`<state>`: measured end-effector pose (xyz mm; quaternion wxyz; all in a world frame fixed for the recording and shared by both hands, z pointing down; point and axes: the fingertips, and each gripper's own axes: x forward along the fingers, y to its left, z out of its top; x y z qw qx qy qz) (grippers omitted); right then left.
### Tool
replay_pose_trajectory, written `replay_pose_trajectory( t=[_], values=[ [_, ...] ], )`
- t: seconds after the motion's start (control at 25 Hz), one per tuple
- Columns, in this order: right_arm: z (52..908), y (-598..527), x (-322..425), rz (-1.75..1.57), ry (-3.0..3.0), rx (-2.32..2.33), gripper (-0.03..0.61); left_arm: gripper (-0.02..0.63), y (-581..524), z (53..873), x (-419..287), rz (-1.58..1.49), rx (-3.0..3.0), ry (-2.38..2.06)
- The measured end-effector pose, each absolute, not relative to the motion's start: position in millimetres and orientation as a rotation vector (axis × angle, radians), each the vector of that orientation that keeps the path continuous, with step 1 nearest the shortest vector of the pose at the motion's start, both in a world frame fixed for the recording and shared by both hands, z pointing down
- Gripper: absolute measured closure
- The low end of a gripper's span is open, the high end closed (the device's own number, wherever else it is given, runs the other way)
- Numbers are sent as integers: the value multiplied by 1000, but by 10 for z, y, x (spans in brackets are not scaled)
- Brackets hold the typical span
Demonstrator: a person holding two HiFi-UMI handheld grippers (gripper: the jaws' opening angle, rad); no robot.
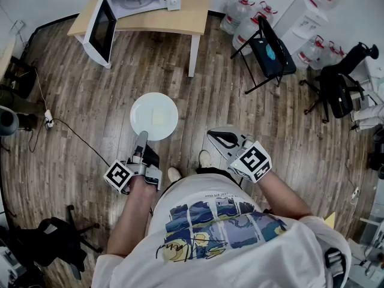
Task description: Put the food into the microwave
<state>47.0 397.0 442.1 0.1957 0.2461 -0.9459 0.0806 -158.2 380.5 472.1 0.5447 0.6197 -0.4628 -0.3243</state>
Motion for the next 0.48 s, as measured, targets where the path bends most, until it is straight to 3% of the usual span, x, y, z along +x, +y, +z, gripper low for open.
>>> replay_pose_trajectory(
  t=[0.48],
  values=[
    [4624,3378,1436,286,-2655,725,571,594,3232,4670,-828,-833,1450,-1136]
  ],
)
